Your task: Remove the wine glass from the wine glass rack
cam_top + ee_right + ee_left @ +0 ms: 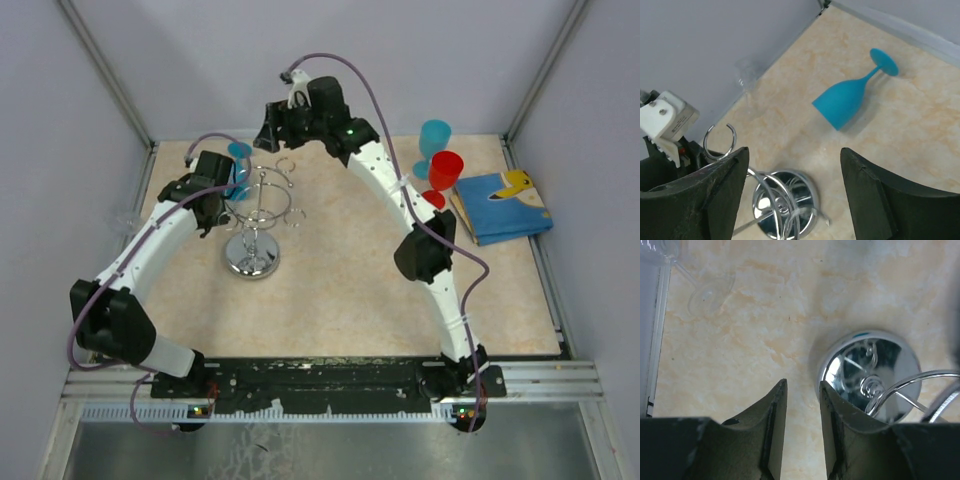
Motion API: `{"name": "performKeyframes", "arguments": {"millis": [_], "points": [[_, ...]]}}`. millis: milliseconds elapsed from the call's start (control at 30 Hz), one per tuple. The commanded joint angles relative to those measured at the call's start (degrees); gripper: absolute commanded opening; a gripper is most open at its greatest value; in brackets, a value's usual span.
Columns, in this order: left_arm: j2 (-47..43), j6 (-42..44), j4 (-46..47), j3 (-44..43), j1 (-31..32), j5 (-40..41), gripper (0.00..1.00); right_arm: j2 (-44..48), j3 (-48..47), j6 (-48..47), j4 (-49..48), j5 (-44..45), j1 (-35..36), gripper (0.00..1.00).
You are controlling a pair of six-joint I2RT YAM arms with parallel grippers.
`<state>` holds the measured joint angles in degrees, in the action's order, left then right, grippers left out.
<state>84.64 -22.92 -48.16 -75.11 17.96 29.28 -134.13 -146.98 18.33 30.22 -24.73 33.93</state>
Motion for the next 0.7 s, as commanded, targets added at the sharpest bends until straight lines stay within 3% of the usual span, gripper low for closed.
{"name": "performKeyframes", "arguments": {"millis": [0,167,400,667], "points": [[-1.47,-0.39,0.04,0.17,-0.03,-1.65,0.38,2.81,2.01,-1.95,-0.36,-0.51,-0.36,0.74],[-3.35,-1.33,-0.28,2.11,0.05,-3.62,0.38,5.99,5.64,-2.52,0.17,-1.67,0.25,0.74],[-3.67,-1.4,0.86,4.23,-0.05,-4.34,0.39,9.64,12.93,-3.24,-1.46,3.27,2.62,0.73],[-1.32,-0.94,0.68,2.96,-0.3,-2.84,0.44,9.84,12.78,-4.46,0.41,7.76,2.63,0.73]]}}
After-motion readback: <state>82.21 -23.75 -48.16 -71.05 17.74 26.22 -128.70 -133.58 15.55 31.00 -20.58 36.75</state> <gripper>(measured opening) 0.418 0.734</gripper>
